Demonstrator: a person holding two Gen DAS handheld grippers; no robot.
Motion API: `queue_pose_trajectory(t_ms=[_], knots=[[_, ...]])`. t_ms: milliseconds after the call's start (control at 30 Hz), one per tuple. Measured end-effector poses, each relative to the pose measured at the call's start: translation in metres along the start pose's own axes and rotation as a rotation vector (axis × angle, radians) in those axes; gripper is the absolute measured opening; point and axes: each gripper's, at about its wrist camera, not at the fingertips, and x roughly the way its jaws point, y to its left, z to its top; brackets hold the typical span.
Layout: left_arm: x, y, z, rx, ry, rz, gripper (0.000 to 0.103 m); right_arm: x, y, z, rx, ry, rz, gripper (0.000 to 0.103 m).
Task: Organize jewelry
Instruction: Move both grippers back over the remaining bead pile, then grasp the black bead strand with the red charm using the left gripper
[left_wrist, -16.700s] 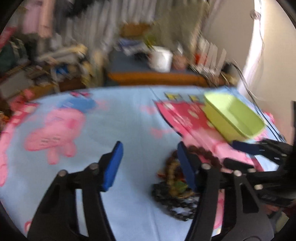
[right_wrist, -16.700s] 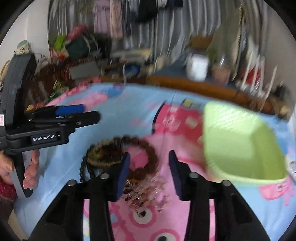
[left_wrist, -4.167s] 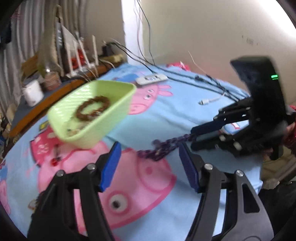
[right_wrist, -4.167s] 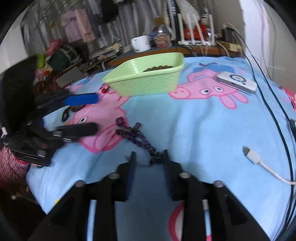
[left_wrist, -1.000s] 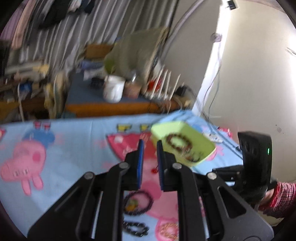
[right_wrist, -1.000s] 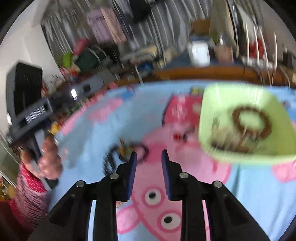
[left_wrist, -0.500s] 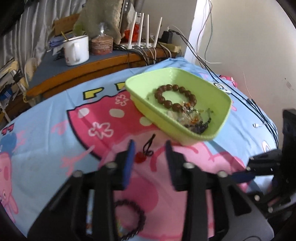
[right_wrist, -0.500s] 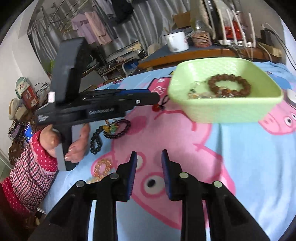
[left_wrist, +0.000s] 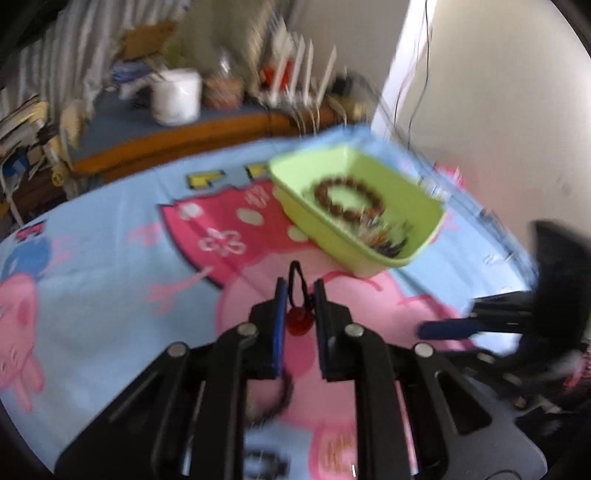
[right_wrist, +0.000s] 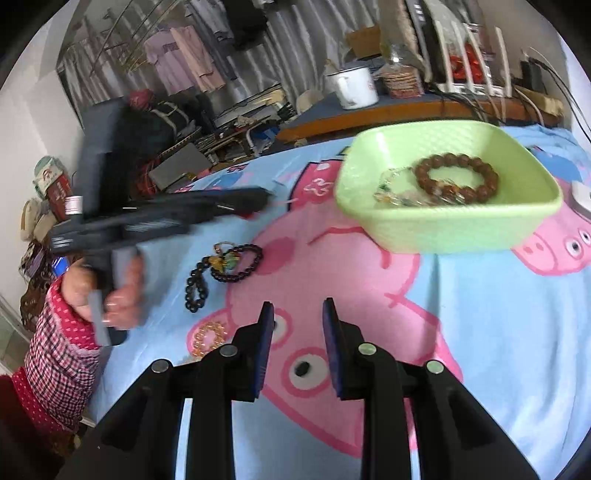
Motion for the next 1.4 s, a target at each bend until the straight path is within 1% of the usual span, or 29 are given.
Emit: queue_pose_trajectory(t_ms=[33, 133, 233, 267, 400, 500, 567, 600, 633, 667, 700, 733, 900, 1000, 1067, 1100, 1167, 1267, 1300, 1333, 1400], knots=[[-0.022, 0.007, -0.006, -0.020, -0.045, 0.005, 0.013, 0.002, 0.005, 0.002, -0.018, 0.003, 0.003, 0.000], [-0.070, 0.021, -0.028, -0.070, -0.131, 0.046, 0.013, 0.017, 0.027, 0.012, -0.105, 0.025, 0.023, 0.000], [-0.101, 0.029, -0.055, -0.117, -0.179, 0.070, 0.013, 0.038, 0.051, 0.019, -0.208, 0.053, 0.026, 0.000], [-0.107, 0.030, -0.062, -0.130, -0.187, 0.076, 0.013, 0.048, 0.058, 0.022, -0.225, 0.067, 0.031, 0.000], [-0.119, 0.029, -0.083, -0.165, -0.209, 0.085, 0.013, 0.074, 0.068, 0.038, -0.219, 0.099, 0.074, 0.000], [-0.120, 0.028, -0.094, -0.193, -0.214, 0.071, 0.013, 0.090, 0.075, 0.046, -0.213, 0.111, 0.095, 0.000], [-0.115, 0.026, -0.097, -0.201, -0.202, 0.066, 0.013, 0.100, 0.085, 0.047, -0.258, 0.120, 0.093, 0.000], [-0.113, 0.025, -0.097, -0.202, -0.198, 0.065, 0.013, 0.102, 0.090, 0.045, -0.289, 0.127, 0.077, 0.000], [-0.110, 0.023, -0.097, -0.202, -0.191, 0.061, 0.013, 0.106, 0.095, 0.042, -0.340, 0.140, 0.028, 0.000], [-0.108, 0.022, -0.098, -0.203, -0.187, 0.057, 0.013, 0.106, 0.095, 0.041, -0.355, 0.145, 0.017, 0.000], [-0.106, 0.020, -0.098, -0.203, -0.182, 0.054, 0.013, 0.101, 0.093, 0.039, -0.345, 0.147, 0.022, 0.000], [-0.103, 0.019, -0.098, -0.201, -0.177, 0.049, 0.013, 0.095, 0.088, 0.038, -0.334, 0.145, 0.005, 0.000], [-0.089, 0.008, -0.097, -0.184, -0.153, 0.015, 0.013, 0.053, 0.047, 0.020, -0.243, 0.115, -0.005, 0.000], [-0.079, 0.005, -0.094, -0.174, -0.141, 0.013, 0.013, 0.035, 0.025, 0.012, -0.184, 0.113, -0.019, 0.000], [-0.076, 0.008, -0.091, -0.200, -0.150, 0.008, 0.013, 0.031, 0.021, 0.016, -0.149, 0.093, 0.002, 0.000], [-0.077, 0.010, -0.091, -0.211, -0.154, 0.005, 0.013, 0.030, 0.019, 0.022, -0.120, 0.075, 0.030, 0.000], [-0.078, 0.011, -0.091, -0.232, -0.164, 0.012, 0.013, 0.036, 0.023, 0.031, -0.095, 0.066, 0.069, 0.000], [-0.081, 0.010, -0.094, -0.232, -0.162, 0.030, 0.013, 0.054, 0.037, 0.042, -0.137, 0.084, 0.070, 0.000], [-0.082, 0.009, -0.096, -0.234, -0.159, 0.040, 0.013, 0.066, 0.044, 0.045, -0.158, 0.108, 0.069, 0.008], [-0.083, 0.010, -0.097, -0.237, -0.159, 0.044, 0.013, 0.074, 0.048, 0.046, -0.165, 0.123, 0.073, 0.010], [-0.087, 0.011, -0.102, -0.249, -0.165, 0.046, 0.014, 0.086, 0.057, 0.048, -0.194, 0.129, 0.047, 0.010]])
